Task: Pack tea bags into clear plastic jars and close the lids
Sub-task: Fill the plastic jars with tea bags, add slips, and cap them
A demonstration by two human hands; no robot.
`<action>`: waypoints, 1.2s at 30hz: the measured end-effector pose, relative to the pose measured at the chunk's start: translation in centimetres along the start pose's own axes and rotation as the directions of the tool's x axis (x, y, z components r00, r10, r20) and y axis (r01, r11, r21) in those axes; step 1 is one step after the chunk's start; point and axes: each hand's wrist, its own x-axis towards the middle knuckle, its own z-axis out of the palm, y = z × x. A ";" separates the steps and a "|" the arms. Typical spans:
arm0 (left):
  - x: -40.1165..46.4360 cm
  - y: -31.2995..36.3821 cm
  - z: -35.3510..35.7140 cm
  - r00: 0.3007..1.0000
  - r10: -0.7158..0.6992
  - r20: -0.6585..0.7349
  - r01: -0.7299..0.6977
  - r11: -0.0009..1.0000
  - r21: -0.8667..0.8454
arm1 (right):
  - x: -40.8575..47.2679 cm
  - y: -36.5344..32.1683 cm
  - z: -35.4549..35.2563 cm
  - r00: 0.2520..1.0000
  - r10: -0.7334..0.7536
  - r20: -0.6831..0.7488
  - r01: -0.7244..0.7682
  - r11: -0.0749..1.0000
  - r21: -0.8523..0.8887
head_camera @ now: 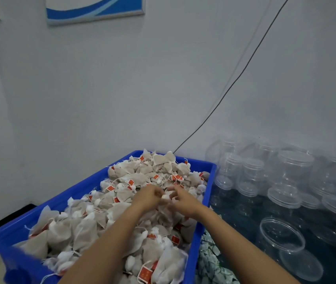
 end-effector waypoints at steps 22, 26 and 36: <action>1.9 -4.4 1.3 0.997 -0.030 -0.074 0.052 0.943 0.328 | 0.4 0.7 0.2 0.917 -0.086 -0.389 0.137 0.985 0.105; 1.5 -3.7 0.2 0.981 -0.028 -0.194 0.040 0.997 0.058 | 0.3 0.4 0.2 0.924 -0.094 -0.371 0.151 0.980 0.128; -0.1 0.2 -3.3 0.975 0.093 -0.202 -0.182 0.856 -0.484 | -0.7 -0.6 -0.4 0.953 -0.175 -0.249 0.272 0.855 0.441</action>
